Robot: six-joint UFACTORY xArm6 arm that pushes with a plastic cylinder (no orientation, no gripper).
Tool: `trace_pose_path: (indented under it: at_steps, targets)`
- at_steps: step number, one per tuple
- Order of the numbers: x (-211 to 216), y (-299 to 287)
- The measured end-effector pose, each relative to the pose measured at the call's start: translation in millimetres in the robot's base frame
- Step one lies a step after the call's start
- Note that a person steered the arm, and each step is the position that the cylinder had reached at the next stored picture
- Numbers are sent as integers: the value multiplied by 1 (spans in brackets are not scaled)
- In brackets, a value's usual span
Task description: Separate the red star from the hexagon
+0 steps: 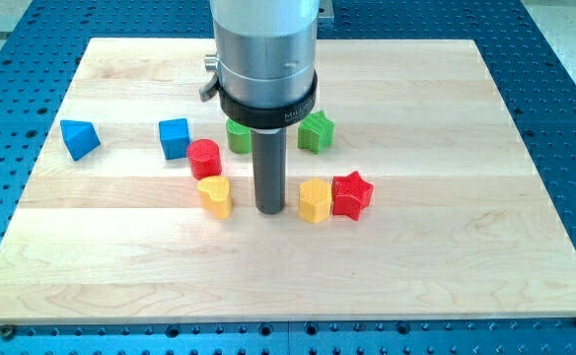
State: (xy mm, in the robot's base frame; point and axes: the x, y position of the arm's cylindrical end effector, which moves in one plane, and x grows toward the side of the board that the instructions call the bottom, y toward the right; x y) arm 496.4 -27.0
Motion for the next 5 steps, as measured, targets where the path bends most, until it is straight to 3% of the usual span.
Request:
trace_pose_path:
  at_steps: [3,4,5]
  targets:
    - [-1,-28]
    - [-41,34]
    - [-41,123]
